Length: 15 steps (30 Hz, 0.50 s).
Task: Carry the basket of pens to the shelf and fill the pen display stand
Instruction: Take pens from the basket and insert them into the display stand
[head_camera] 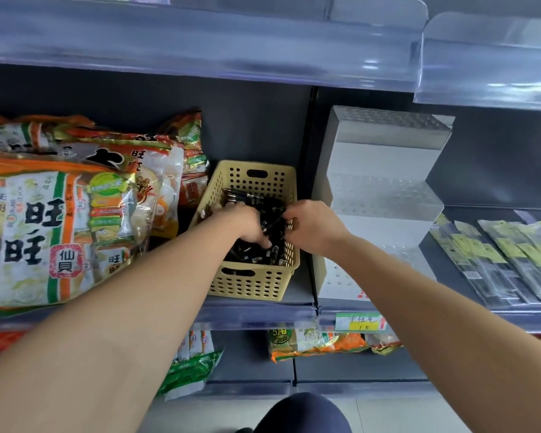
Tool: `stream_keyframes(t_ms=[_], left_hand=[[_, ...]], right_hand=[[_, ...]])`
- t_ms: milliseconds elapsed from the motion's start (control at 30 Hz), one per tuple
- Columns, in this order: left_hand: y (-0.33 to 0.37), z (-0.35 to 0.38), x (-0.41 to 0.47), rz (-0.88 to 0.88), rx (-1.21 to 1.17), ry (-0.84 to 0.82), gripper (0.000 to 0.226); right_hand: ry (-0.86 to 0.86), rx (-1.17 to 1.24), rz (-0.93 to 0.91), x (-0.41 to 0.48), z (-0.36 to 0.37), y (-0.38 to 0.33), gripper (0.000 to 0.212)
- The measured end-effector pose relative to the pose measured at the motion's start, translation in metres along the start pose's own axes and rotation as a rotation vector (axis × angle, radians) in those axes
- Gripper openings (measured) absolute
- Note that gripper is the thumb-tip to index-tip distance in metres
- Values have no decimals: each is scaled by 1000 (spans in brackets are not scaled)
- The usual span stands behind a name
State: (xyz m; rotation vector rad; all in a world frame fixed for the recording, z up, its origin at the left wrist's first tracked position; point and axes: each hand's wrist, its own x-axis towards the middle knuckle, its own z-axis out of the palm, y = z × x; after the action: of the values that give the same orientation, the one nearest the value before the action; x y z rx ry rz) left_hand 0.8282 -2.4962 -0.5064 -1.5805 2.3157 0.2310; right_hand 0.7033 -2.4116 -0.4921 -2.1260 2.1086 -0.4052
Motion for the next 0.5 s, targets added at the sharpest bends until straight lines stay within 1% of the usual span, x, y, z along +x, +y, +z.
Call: stream_keyframes(t_ms=[100,233,333,400,500], left_hand=[[6,2,0,-34,28,35,79],[8,3,3,-35,-53,64,64],[6,-3,-1,-40,-100,67,52],[-1,-9,-2,-30,-207,60,45],[-16,-20,-4,-30,-530,70,36]], right_hand=[[14,5,-2,0,-1,0,22],[35,14,-3,3,1,1,17],[53,33,-7,3,0,2,22],[70,61,4,3,0,2,26],[101,68,21,7,2,1,25]])
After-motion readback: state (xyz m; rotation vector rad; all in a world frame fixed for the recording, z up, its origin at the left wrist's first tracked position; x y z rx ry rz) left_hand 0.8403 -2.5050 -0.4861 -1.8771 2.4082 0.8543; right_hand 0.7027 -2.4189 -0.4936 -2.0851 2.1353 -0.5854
